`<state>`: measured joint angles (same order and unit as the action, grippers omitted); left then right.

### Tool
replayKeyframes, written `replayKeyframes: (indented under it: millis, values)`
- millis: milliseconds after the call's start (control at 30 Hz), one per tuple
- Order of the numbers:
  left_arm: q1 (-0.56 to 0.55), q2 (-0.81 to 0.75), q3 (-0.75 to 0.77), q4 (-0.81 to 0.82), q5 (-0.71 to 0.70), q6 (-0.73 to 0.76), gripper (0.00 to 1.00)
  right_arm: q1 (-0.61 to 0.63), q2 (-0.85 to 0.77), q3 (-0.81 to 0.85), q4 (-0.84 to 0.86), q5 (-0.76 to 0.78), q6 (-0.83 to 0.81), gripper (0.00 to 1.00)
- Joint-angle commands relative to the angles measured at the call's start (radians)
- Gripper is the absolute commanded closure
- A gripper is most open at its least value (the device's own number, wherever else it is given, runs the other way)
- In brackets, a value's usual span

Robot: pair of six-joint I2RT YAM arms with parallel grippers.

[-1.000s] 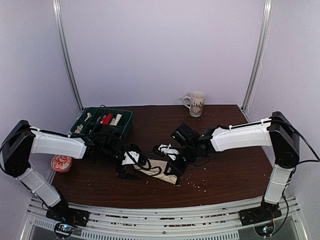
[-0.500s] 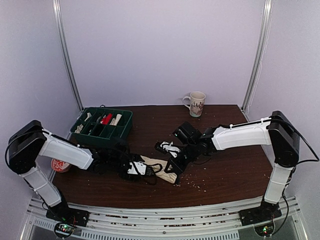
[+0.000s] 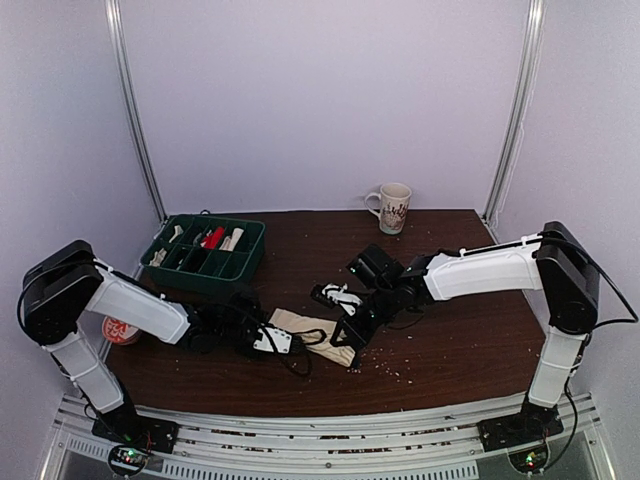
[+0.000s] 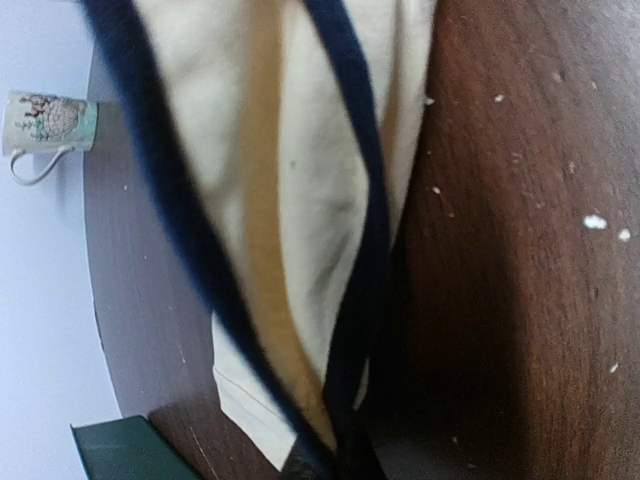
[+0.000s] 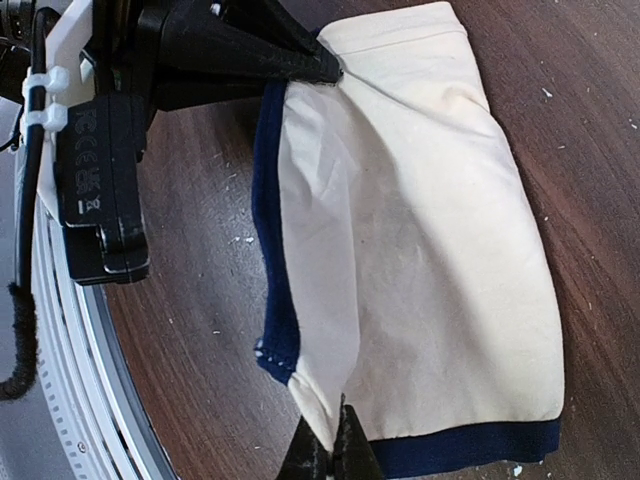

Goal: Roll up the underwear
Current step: Pick up the underwear from the center of the board.

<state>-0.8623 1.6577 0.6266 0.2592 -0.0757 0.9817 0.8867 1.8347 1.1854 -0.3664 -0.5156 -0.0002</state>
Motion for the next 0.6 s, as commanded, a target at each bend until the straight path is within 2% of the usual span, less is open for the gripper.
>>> replayKeyframes:
  millis: [0, 300, 367, 433, 500, 567]
  values:
    - [-0.014, -0.015, -0.009, -0.024, -0.040, 0.067, 1.00, -0.005, 0.011, -0.002, -0.017, 0.014, -0.006, 1.00]
    - [-0.042, -0.054, -0.027, -0.178, -0.050, 0.164, 0.99, -0.006, 0.037, 0.025, -0.071, 0.009, -0.030, 1.00]
    - [-0.044, -0.058, -0.026, -0.188, -0.055, 0.165, 0.77, -0.005, 0.055, 0.036, -0.087, 0.004, -0.035, 1.00]
    - [-0.045, -0.070, -0.022, -0.185, -0.058, 0.156, 0.67, -0.006, 0.072, 0.055, -0.103, 0.006, -0.041, 1.00]
    - [-0.043, -0.099, -0.022, -0.173, -0.039, 0.143, 0.48, -0.006, 0.082, 0.071, -0.117, 0.015, -0.043, 1.00]
    - [-0.043, -0.133, -0.024, -0.173, -0.013, 0.129, 0.38, -0.006, 0.086, 0.089, -0.127, 0.019, -0.045, 1.00]
